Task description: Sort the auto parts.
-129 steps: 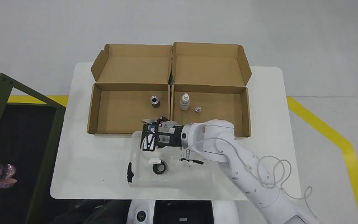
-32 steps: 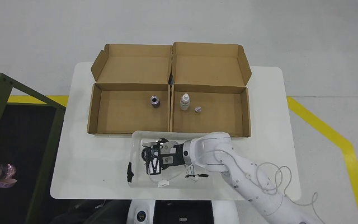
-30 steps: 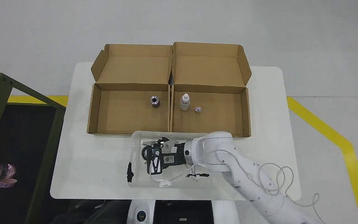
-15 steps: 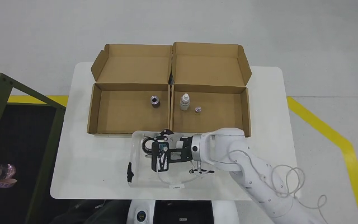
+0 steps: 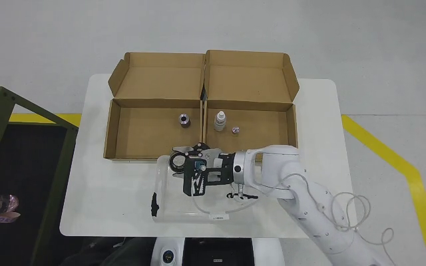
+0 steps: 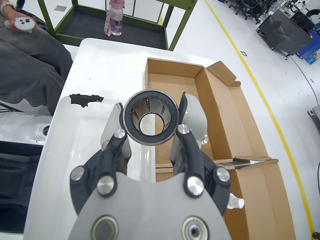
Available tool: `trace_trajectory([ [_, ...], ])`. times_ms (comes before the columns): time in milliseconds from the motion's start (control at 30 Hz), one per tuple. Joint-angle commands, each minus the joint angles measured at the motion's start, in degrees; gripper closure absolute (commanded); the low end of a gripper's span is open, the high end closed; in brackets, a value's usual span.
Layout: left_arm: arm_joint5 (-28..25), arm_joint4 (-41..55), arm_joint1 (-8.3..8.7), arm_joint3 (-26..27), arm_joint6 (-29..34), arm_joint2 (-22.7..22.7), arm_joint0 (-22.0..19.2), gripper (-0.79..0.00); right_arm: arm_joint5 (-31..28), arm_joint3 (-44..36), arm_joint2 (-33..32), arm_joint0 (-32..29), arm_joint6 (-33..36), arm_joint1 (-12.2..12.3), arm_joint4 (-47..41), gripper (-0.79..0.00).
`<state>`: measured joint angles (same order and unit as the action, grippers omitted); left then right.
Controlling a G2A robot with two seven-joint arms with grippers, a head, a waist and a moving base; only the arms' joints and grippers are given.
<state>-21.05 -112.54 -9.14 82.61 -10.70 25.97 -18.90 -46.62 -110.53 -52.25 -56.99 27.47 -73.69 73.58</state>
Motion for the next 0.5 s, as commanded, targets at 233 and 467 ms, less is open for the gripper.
trace_trajectory([
  [233, 0.00, 0.00, 0.00, 0.00, 0.00, 0.00, 0.00, -0.785, 1.29, 4.30, 0.33, 4.11, -1.26, -0.43, -1.13, 0.000],
  [467, 0.00, 0.00, 0.00, 0.00, 0.00, 0.00, 0.00, -0.785, 2.49, 11.17, 2.34, 8.90, -2.58, -1.39, -2.68, 0.000],
])
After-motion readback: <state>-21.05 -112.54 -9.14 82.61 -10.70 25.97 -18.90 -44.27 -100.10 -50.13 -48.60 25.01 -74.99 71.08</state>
